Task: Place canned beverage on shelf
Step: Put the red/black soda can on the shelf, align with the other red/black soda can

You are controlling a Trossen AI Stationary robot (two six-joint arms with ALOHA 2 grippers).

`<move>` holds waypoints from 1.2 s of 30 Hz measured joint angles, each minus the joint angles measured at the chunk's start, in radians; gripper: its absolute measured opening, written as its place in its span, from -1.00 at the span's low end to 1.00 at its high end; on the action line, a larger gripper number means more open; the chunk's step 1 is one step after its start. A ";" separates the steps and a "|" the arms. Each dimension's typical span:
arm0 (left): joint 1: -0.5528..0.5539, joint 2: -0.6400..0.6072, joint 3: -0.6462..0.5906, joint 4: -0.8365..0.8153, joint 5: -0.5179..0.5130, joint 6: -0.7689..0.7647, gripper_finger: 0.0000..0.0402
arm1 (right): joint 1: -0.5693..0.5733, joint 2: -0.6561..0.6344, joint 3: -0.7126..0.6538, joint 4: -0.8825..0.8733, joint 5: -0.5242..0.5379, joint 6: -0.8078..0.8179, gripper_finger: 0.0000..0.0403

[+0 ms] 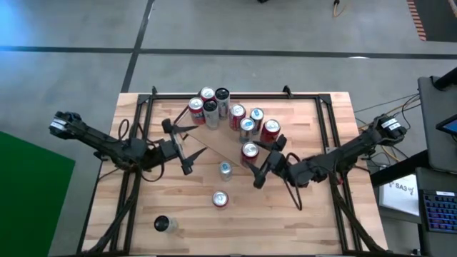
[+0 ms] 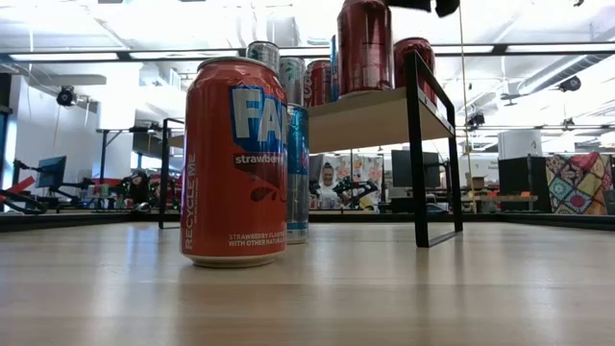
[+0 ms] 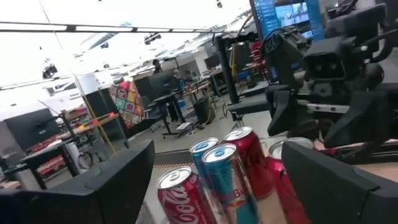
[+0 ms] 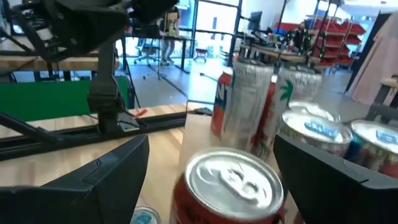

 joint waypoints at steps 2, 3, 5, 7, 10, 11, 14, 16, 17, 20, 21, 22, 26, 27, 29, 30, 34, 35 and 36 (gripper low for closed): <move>0.000 0.009 0.000 0.004 0.025 -0.026 0.68 | 0.010 0.000 0.022 -0.009 0.011 -0.032 0.65; 0.000 0.014 0.000 0.004 0.043 -0.031 0.68 | 0.016 0.000 0.036 -0.020 0.023 -0.051 0.65; 0.000 0.033 0.000 0.012 0.078 -0.037 0.68 | 0.028 0.000 0.069 -0.046 0.051 -0.087 0.65; 0.000 0.058 0.000 0.047 0.095 -0.049 0.68 | 0.041 0.000 0.105 -0.085 0.075 -0.127 0.65; 0.000 0.109 0.001 0.080 0.097 -0.086 0.68 | 0.056 0.000 0.167 -0.163 0.092 -0.152 0.65; -0.001 0.128 0.001 0.077 0.099 -0.098 0.68 | 0.060 0.000 0.190 -0.205 0.095 -0.152 0.65; -0.001 0.185 0.001 0.084 0.101 -0.135 0.66 | 0.071 0.000 0.272 -0.362 0.092 -0.119 0.64; -0.002 0.221 0.001 0.114 0.102 -0.158 0.63 | 0.076 0.000 0.332 -0.482 0.089 -0.063 0.63; -0.003 0.238 0.002 0.128 0.102 -0.167 0.62 | 0.079 0.000 0.359 -0.545 0.087 -0.027 0.63; -0.005 0.290 0.017 0.143 0.106 -0.181 0.57 | 0.086 0.000 0.440 -0.753 0.043 0.103 0.62; -0.005 0.307 0.026 0.144 0.107 -0.181 0.56 | 0.086 0.001 0.467 -0.823 0.023 0.150 0.62; -0.005 0.325 0.037 0.144 0.107 -0.181 0.55 | 0.086 0.001 0.489 -0.884 0.007 0.197 0.62; -0.005 0.397 0.089 0.143 0.107 -0.162 0.49 | 0.086 0.000 0.538 -1.047 -0.011 0.314 0.62; -0.005 0.410 0.104 0.144 0.107 -0.159 0.47 | 0.086 0.001 0.548 -1.082 -0.013 0.332 0.62; -0.005 0.434 0.125 0.143 0.108 -0.152 0.45 | 0.086 0.001 0.568 -1.143 -0.021 0.377 0.62; -0.005 0.444 0.133 0.140 0.108 -0.151 0.43 | 0.086 0.001 0.577 -1.170 -0.033 0.399 0.62; -0.005 0.466 0.145 0.134 0.108 -0.153 0.40 | 0.087 0.000 0.590 -1.265 -0.079 0.479 0.62; -0.005 0.469 0.146 0.134 0.108 -0.156 0.40 | 0.086 0.000 0.590 -1.285 -0.091 0.496 0.62; -0.005 0.471 0.146 0.135 0.108 -0.161 0.40 | 0.086 0.000 0.590 -1.302 -0.101 0.509 0.62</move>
